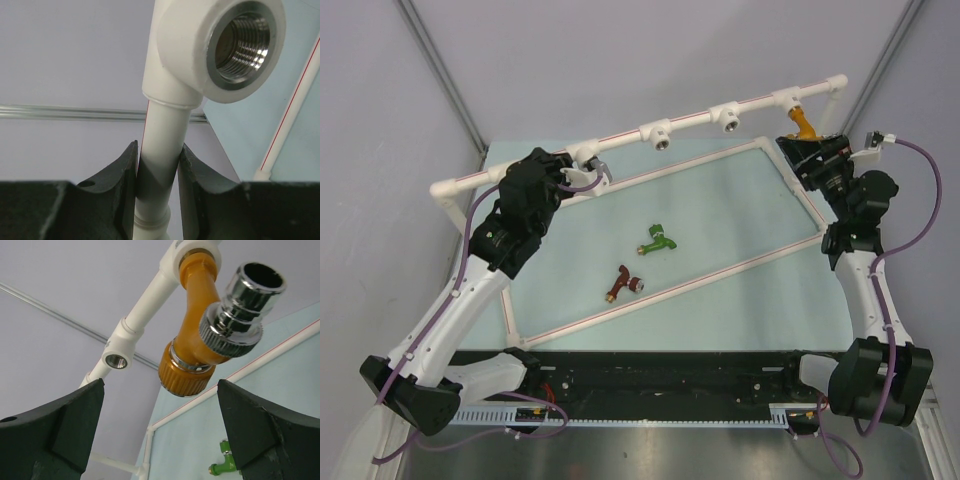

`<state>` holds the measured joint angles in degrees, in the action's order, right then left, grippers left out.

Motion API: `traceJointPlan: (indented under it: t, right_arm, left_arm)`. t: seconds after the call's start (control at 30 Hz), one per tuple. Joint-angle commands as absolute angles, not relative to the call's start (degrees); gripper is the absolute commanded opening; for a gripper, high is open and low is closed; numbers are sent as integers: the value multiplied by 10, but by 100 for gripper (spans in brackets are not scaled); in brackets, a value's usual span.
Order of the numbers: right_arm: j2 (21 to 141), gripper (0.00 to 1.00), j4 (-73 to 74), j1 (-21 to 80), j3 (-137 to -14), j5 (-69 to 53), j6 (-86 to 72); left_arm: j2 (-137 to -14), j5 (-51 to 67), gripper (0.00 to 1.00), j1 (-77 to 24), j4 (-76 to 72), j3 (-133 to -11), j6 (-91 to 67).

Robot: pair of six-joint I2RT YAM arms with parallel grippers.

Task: Install the water faucets

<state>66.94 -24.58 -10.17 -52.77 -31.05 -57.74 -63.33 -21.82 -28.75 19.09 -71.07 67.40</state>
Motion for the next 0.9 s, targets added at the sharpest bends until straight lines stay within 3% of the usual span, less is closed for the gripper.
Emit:
traceJointPlan:
  t: [0.0,0.47,0.87]
  right_arm:
    - [658,100,-324,-92,-524,-294,-595]
    - [641,100,-391,-69,-525,-296,-691]
    - [648,100,-381,-144,-571,-291,-669]
  left_arm:
    - [-632,-198,0,-289,200,-727,621]
    - [-632,-198,0,-289,200,-727,621]
    - [-632,-198,0,-289,204,-728,620]
